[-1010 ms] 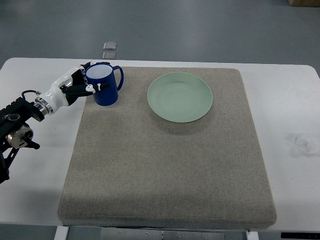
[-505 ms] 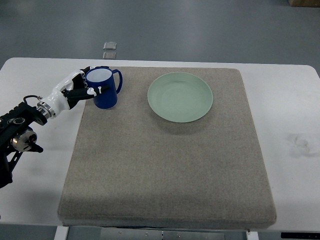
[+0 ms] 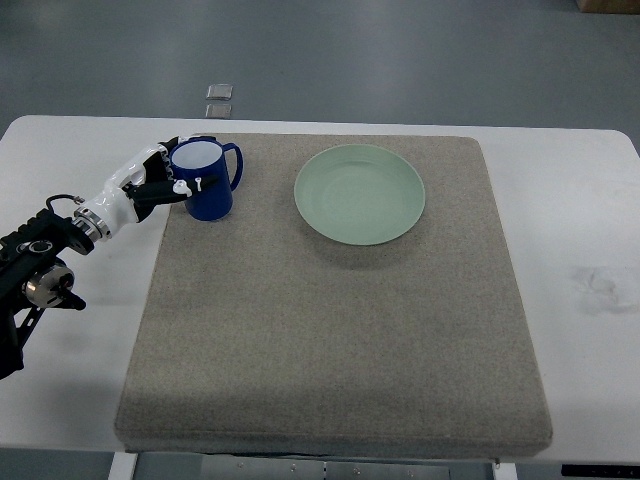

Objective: Place cup left of plate with left hand
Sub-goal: 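Open the left hand fingers and release the mug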

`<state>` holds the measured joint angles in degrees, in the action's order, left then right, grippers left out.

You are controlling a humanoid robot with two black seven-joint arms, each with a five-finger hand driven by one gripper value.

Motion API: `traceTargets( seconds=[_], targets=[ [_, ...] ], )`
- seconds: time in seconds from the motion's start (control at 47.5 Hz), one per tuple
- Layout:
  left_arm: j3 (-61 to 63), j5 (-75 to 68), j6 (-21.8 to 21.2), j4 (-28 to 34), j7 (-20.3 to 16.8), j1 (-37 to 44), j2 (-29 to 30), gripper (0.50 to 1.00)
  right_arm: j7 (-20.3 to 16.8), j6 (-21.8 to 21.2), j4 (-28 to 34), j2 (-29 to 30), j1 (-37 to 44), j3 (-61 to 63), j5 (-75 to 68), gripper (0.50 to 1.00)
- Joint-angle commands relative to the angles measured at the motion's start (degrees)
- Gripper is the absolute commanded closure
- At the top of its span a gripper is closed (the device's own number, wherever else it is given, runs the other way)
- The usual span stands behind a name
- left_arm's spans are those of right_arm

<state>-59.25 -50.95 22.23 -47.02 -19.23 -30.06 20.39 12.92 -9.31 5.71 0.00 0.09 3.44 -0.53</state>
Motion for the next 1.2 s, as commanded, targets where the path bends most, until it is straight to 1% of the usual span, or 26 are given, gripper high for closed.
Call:
traceTargets(
  seconds=[0.0, 0.042, 0.063, 0.105, 0.168, 0.21, 0.252, 0.294, 0.463, 0.631, 0.862, 0.946, 1.073, 1.178],
  targets=[
    [0.01, -0.02, 0.09, 0.00, -0.01, 0.00, 0.00, 0.729, 0.00, 0.00, 0.00, 0.00, 0.00, -0.01, 0.00, 0.568],
    [0.01, -0.02, 0.09, 0.00, -0.01, 0.09, 0.00, 0.722, 0.00, 0.00, 0.00, 0.00, 0.00, -0.01, 0.00, 0.568],
    [0.01, -0.02, 0.18, 0.00, -0.01, 0.00, 0.00, 0.707, 0.00, 0.08, 0.00, 0.00, 0.00, -0.01, 0.00, 0.568],
    [0.10, -0.02, 0.18, 0.00, -0.01, 0.00, 0.00, 0.658, 0.00, 0.08, 0.00, 0.00, 0.00, -0.01, 0.00, 0.568],
    [0.10, -0.11, 0.18, 0.00, -0.01, 0.09, 0.00, 0.620, 0.00, 0.00, 0.00, 0.00, 0.00, -0.01, 0.00, 0.568],
    [0.10, -0.11, 0.18, 0.00, -0.01, 0.09, 0.00, 0.604, 0.00, 0.00, 0.00, 0.00, 0.00, -0.01, 0.00, 0.568],
    [0.10, -0.11, 0.18, 0.09, -0.01, 0.09, 0.00, 0.562, 0.00, 0.00, 0.00, 0.00, 0.00, -0.01, 0.00, 0.568],
    [0.10, -0.11, 0.18, 0.09, -0.01, 0.09, 0.00, 0.542, 0.00, 0.00, 0.00, 0.00, 0.00, -0.01, 0.00, 0.568],
    [0.18, -0.11, 0.18, 0.09, -0.01, 0.09, 0.00, 0.531, 0.00, 0.00, 0.00, 0.00, 0.00, -0.01, 0.00, 0.568],
    [1.42, 0.07, 0.62, -0.09, 0.07, 0.00, 0.18, 0.506, 0.00, 0.00, 0.00, 0.00, 0.00, -0.01, 0.00, 0.568],
    [0.89, 1.21, 2.11, -0.79, 0.07, -0.53, 2.46, 0.506, 0.00, 0.00, 0.00, 0.00, 0.00, -0.01, 0.00, 0.568],
    [0.63, 2.52, 3.69, -0.79, 0.07, -0.88, 3.43, 0.506, 0.00, 0.00, 0.00, 0.00, 0.00, -0.01, 0.00, 0.568],
    [0.54, 8.76, 8.88, -0.88, 0.25, -1.40, 5.45, 0.506, 0.00, 0.00, 0.00, 0.00, 0.00, -0.01, 0.00, 0.568],
    [0.63, 11.93, 9.94, -0.79, 0.34, -2.99, 7.21, 0.506, 0.00, 0.09, 0.00, 0.00, 0.00, -0.01, 0.00, 0.568]
  ],
)
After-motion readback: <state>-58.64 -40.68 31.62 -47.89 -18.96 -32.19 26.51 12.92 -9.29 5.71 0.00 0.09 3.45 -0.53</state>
